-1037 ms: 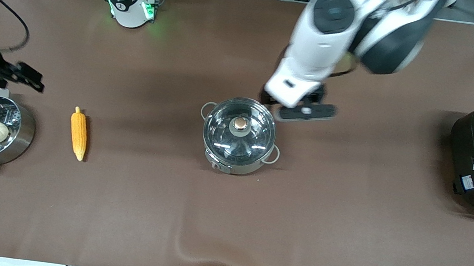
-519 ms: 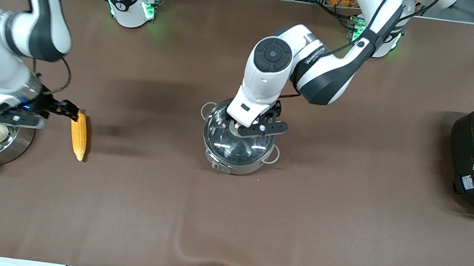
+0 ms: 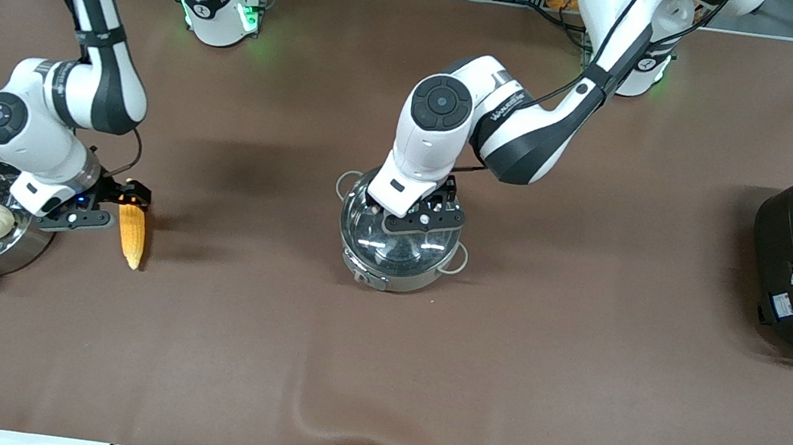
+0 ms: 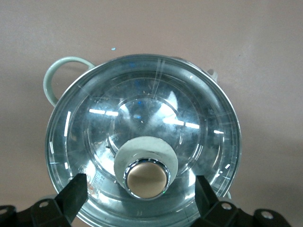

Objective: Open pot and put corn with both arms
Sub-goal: 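Grasp the lid knob with the left gripper while the right gripper grasps the corn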

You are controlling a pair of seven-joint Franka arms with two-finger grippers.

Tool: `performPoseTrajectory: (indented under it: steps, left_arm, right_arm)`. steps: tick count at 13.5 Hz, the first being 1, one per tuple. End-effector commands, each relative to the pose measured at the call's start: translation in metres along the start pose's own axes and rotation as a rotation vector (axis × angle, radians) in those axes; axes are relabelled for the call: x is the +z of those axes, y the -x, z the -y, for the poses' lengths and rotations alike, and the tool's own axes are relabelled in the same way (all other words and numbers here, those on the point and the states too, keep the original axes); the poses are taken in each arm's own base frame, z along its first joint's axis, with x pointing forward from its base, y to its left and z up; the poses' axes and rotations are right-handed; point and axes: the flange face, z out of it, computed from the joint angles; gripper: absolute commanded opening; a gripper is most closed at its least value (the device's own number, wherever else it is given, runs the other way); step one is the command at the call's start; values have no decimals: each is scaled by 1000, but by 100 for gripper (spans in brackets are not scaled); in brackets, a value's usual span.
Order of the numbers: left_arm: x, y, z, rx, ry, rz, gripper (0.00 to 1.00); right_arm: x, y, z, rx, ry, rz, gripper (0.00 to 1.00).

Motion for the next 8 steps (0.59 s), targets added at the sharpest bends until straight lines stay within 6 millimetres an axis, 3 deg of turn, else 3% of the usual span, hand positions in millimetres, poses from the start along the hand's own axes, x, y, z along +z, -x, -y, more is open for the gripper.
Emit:
performPoseTrajectory:
  steps: [1, 8]
  left_arm:
    - [12, -1, -7, 20, -23, -36, 100]
    - [23, 2, -8, 31, -40, -32, 99]
  right_arm:
    - [40, 18, -14, -32, 18, -41, 100]
    - [71, 26, -5, -37, -3, 5, 100]
